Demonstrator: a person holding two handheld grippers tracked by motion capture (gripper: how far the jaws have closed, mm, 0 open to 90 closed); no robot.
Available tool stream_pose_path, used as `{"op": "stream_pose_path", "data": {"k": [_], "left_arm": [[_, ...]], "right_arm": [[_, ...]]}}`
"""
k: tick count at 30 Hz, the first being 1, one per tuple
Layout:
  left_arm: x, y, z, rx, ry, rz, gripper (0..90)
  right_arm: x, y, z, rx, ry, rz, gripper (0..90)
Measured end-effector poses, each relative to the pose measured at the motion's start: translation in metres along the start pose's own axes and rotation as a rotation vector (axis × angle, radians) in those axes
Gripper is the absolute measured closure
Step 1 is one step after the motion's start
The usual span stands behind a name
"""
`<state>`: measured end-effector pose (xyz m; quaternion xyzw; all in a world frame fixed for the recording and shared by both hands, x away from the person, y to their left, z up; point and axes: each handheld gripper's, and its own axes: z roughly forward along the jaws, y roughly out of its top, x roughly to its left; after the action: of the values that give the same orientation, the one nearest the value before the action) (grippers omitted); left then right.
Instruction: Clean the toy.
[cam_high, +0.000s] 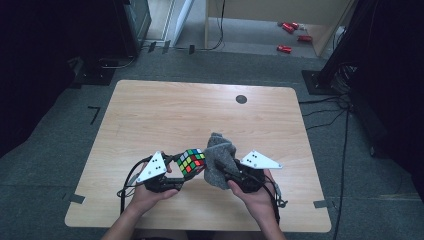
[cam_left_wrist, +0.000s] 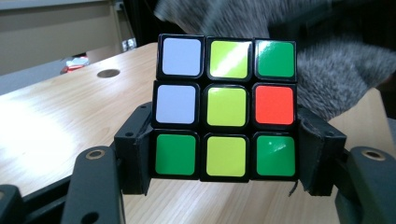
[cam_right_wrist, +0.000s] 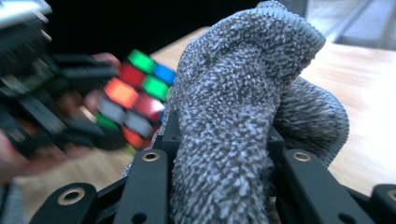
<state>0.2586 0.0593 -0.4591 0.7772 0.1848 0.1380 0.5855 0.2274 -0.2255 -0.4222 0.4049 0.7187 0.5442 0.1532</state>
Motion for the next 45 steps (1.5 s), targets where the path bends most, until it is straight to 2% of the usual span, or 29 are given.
{"op": "stream_pose_path", "data": {"k": [1,4,5,7,8,10,12,14,15,16,22,24,28,29,31,32,33,34,35,39,41,44,45], "left_arm": [[-0.002,0.004,0.002,0.01,-0.011,0.009,34.5],[-0.003,0.007,0.004,0.017,-0.028,0.025,34.5],[-0.004,0.008,0.005,0.014,-0.052,0.033,34.6],[-0.007,0.01,0.007,0.029,-0.072,0.055,34.5],[-0.008,0.011,0.008,0.018,-0.108,0.047,34.5],[-0.009,0.01,0.007,0.012,-0.104,0.052,34.4],[-0.01,0.007,0.005,0.006,-0.079,0.08,34.4],[-0.011,0.006,0.001,-0.003,-0.065,0.099,34.4],[-0.011,0.006,0.001,-0.003,-0.065,0.099,34.4],[-0.01,0.006,-0.001,-0.008,-0.06,0.105,34.4],[-0.003,-0.001,-0.004,-0.005,-0.054,0.101,34.5],[-0.002,-0.001,-0.003,-0.003,-0.052,0.102,34.5],[-0.001,-0.004,-0.002,0.008,-0.036,0.102,34.5],[-0.002,-0.005,-0.001,0.027,-0.021,0.106,34.5],[-0.003,-0.005,0.0,0.034,-0.017,0.109,34.5],[-0.003,-0.005,0.0,0.037,-0.016,0.109,34.4],[-0.004,-0.005,0.0,0.032,-0.02,0.104,34.4],[-0.005,-0.002,-0.001,0.015,-0.024,0.094,34.4],[-0.005,-0.001,-0.003,0.0,-0.03,0.086,34.4],[-0.004,0.004,-0.009,-0.03,-0.03,0.077,34.4],[-0.002,0.005,-0.013,-0.047,-0.026,0.063,34.4],[0.001,0.004,-0.013,-0.039,-0.004,0.056,34.5],[0.001,0.003,-0.012,-0.03,0.005,0.063,34.5]], "right_arm": [[0.005,0.01,0.0,-0.013,0.028,0.002,66.2],[0.01,0.017,0.001,-0.032,0.051,-0.002,66.2],[0.012,0.02,0.001,-0.05,0.068,-0.003,66.2],[0.019,0.025,0.005,-0.077,0.113,0.015,66.2],[0.021,0.025,0.007,-0.076,0.12,0.016,66.1],[0.022,0.024,0.009,-0.069,0.125,0.023,65.8],[0.023,0.021,0.011,-0.074,0.139,0.051,65.8],[0.018,0.014,0.016,-0.075,0.161,0.108,65.8],[0.018,0.014,0.016,-0.075,0.161,0.108,65.8],[0.013,0.01,0.019,-0.088,0.171,0.161,66.0],[0.001,0.002,0.028,-0.029,0.104,0.159,66.4],[0.0,0.002,0.029,-0.022,0.099,0.154,66.3],[-0.005,0.002,0.031,0.023,0.021,0.102,66.3],[-0.006,0.003,0.028,0.009,0.027,0.114,66.3],[-0.004,0.004,0.027,-0.004,0.042,0.12,66.3],[0.004,0.008,0.024,-0.035,0.075,0.109,66.2],[0.004,0.008,0.024,-0.035,0.075,0.109,66.2],[0.014,0.011,0.023,-0.055,0.106,0.084,66.1],[0.018,0.012,0.023,-0.059,0.114,0.072,66.0],[0.018,0.01,0.024,-0.077,0.114,0.088,65.9],[0.012,0.006,0.025,-0.064,0.073,0.095,66.0],[-0.002,0.001,0.028,0.017,-0.011,0.098,66.0],[-0.003,0.001,0.027,0.01,-0.01,0.108,66.0]]}}
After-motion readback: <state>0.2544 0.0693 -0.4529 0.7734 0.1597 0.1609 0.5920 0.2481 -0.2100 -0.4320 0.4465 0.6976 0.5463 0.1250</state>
